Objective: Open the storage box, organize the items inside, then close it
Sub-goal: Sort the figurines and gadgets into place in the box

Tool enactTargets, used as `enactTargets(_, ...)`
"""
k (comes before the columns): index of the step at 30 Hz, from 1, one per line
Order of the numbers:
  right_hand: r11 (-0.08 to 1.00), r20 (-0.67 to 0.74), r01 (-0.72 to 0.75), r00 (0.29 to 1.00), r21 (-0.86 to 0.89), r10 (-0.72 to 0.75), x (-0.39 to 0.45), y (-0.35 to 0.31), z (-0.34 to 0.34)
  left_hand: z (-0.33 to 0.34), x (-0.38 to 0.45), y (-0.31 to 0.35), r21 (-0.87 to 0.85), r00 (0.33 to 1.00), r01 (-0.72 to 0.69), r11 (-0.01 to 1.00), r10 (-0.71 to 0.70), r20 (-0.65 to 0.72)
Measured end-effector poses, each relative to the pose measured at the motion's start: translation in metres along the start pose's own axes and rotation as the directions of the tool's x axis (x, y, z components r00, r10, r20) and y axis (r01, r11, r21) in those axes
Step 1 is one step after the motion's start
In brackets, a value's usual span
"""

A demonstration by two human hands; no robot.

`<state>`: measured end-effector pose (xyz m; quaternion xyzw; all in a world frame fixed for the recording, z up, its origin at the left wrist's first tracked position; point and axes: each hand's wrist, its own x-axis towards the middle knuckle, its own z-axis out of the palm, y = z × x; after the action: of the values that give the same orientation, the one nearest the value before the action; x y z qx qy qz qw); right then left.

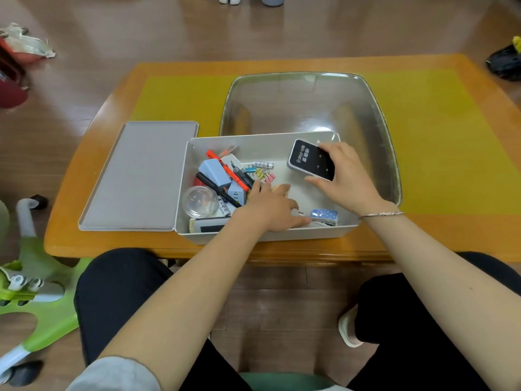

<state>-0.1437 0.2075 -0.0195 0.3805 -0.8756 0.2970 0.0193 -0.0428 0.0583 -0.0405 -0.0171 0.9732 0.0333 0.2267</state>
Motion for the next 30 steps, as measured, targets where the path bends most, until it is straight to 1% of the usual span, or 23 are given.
enactTargets(2,0.979,0.035,0.087,0.996,-0.182,-0.082,-0.001,0.001,-0.004,-0.001,-0.001,0.001,0.004,1.0,0.012,1.0,-0.012,-0.018)
enactTargets(4,0.927,0.078,0.133,0.991,-0.351,-0.112,0.0,0.001,-0.005,-0.002,-0.002,0.001,0.014,0.999,0.019,1.0,-0.019,-0.031)
enactTargets(8,0.853,0.14,0.155,0.985,-0.499,-0.098,0.003,-0.001,-0.005,-0.005,-0.004,0.006,0.05,0.998,0.046,0.998,-0.044,-0.042)
enactTargets(11,0.819,0.214,0.184,0.974,-0.543,-0.077,0.004,-0.002,-0.003,-0.006,-0.005,0.007,0.059,0.997,0.06,0.996,-0.057,-0.045)
enactTargets(14,0.774,0.284,0.194,0.959,-0.603,-0.02,0.004,-0.001,0.001,-0.005,-0.006,0.006,0.052,0.997,0.059,0.997,-0.056,-0.054)
enactTargets(19,0.788,0.328,0.124,0.939,-0.603,0.104,0.001,-0.001,0.008,-0.003,-0.007,0.003,0.008,0.991,0.042,0.999,-0.04,-0.125)
enactTargets(21,0.764,0.351,0.119,0.925,-0.634,0.147,-0.002,0.0,0.008,-0.002,-0.007,0.003,-0.004,0.991,0.031,1.0,-0.031,-0.132)
enactTargets(24,0.739,0.333,0.118,0.931,-0.663,0.15,-0.005,-0.001,0.006,-0.001,-0.007,0.002,-0.013,0.991,0.024,1.0,-0.025,-0.133)
enactTargets(27,0.708,0.312,0.125,0.94,-0.695,0.14,-0.009,-0.004,0.005,-0.001,-0.005,0.001,0.002,0.995,0.007,1.0,-0.006,-0.104)
enactTargets(30,0.712,0.317,0.102,0.932,-0.695,0.176,-0.011,-0.008,0.008,-0.002,-0.003,0.001,0.026,0.997,-0.005,1.0,0.007,-0.072)
